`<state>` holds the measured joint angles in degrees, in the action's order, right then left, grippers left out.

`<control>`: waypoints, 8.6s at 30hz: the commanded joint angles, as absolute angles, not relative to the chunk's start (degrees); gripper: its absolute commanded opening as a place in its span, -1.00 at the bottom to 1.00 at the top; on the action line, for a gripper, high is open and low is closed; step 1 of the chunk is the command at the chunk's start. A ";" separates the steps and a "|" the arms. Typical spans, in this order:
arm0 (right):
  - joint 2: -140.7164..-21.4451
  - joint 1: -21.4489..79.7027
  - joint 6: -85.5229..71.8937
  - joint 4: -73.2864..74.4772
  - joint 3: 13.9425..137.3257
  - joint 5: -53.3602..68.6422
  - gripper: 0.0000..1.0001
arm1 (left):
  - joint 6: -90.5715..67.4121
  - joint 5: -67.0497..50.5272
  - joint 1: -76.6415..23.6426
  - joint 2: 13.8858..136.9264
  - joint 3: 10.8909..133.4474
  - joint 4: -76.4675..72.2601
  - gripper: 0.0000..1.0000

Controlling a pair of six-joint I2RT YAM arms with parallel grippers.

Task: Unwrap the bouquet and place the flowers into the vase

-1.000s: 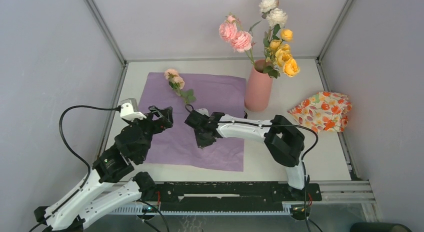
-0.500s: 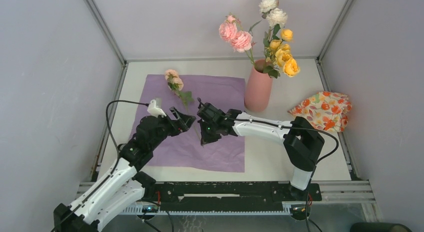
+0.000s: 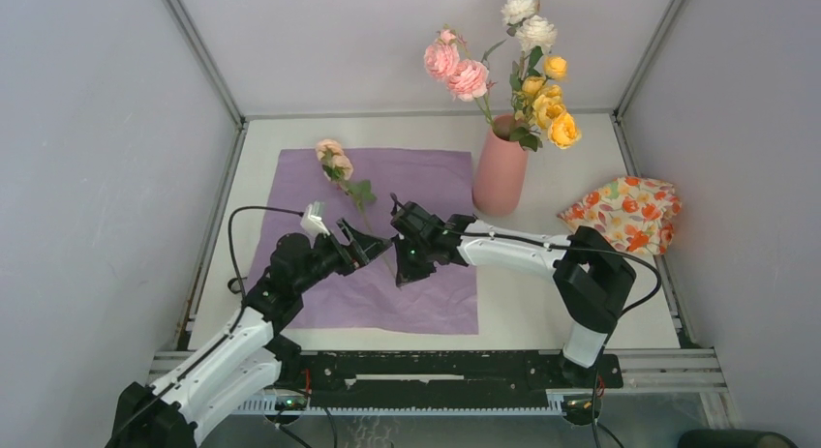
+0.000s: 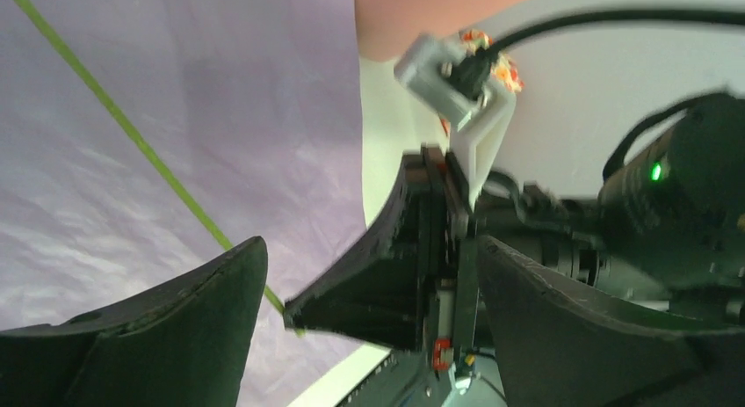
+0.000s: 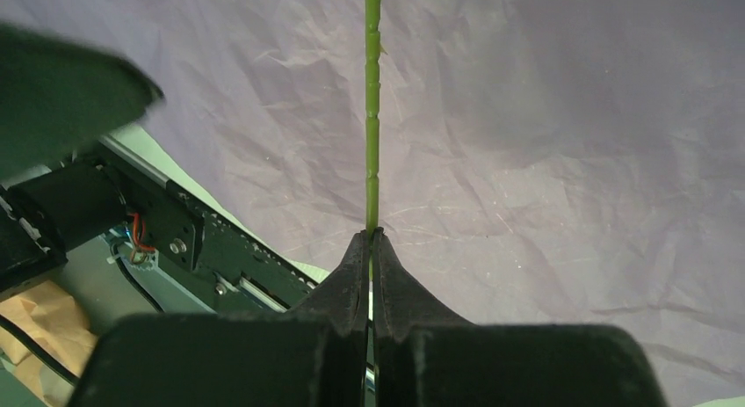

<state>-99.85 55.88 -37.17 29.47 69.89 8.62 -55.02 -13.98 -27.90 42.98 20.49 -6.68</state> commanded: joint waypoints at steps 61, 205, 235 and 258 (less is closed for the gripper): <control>-108.77 59.13 -34.28 29.46 75.72 0.11 -0.55 | -50.52 1.45 -19.69 43.14 27.82 17.10 0.56; -117.89 48.21 -40.36 8.93 94.01 24.60 -1.00 | -53.44 -21.26 -20.06 31.74 7.51 -11.82 -0.91; -89.68 53.50 -27.30 13.05 69.72 13.53 -1.00 | -56.81 -21.12 -19.51 43.80 24.97 -26.29 0.10; -84.79 59.91 -27.04 14.84 68.21 7.82 -1.00 | -51.59 -19.42 -19.42 49.60 32.37 -23.05 -0.30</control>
<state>-88.33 59.11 -28.16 15.42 67.96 10.04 -55.44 -19.99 -19.73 49.91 25.85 -24.10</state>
